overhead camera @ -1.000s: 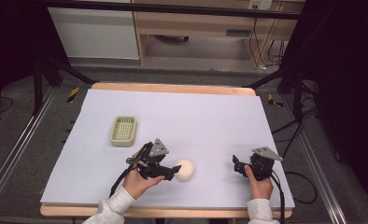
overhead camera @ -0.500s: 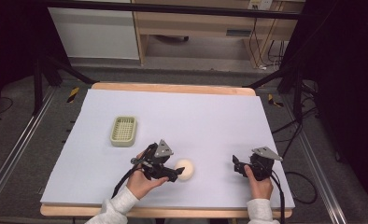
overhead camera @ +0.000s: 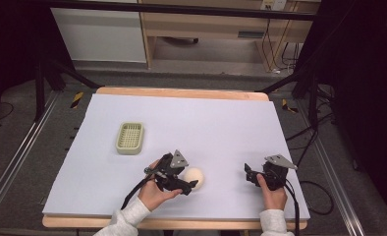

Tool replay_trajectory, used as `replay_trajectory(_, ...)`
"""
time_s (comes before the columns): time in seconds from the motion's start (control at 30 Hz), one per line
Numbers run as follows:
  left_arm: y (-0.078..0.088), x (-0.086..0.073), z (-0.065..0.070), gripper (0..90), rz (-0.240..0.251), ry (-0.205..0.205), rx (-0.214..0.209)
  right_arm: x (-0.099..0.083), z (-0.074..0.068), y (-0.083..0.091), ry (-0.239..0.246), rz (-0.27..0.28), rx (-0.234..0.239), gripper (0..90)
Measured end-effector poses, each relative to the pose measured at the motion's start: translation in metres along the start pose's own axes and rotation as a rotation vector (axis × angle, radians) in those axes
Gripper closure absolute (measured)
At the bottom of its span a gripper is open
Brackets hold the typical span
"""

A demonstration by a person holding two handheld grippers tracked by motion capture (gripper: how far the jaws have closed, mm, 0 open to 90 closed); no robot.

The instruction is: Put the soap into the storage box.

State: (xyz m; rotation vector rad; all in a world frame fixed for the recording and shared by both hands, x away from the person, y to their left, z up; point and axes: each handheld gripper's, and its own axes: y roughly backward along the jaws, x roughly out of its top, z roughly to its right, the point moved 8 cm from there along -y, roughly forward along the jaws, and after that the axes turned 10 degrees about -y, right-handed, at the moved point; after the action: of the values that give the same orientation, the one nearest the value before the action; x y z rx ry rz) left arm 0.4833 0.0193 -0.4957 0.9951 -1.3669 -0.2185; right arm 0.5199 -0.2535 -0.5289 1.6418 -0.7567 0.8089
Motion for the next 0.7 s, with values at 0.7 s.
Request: replay_trajectory(0.7,-0.019,-0.004,0.005,19.7,-0.054,-0.019,-0.007,0.000,0.000,0.000,0.001,-0.002,-0.002,4.1)
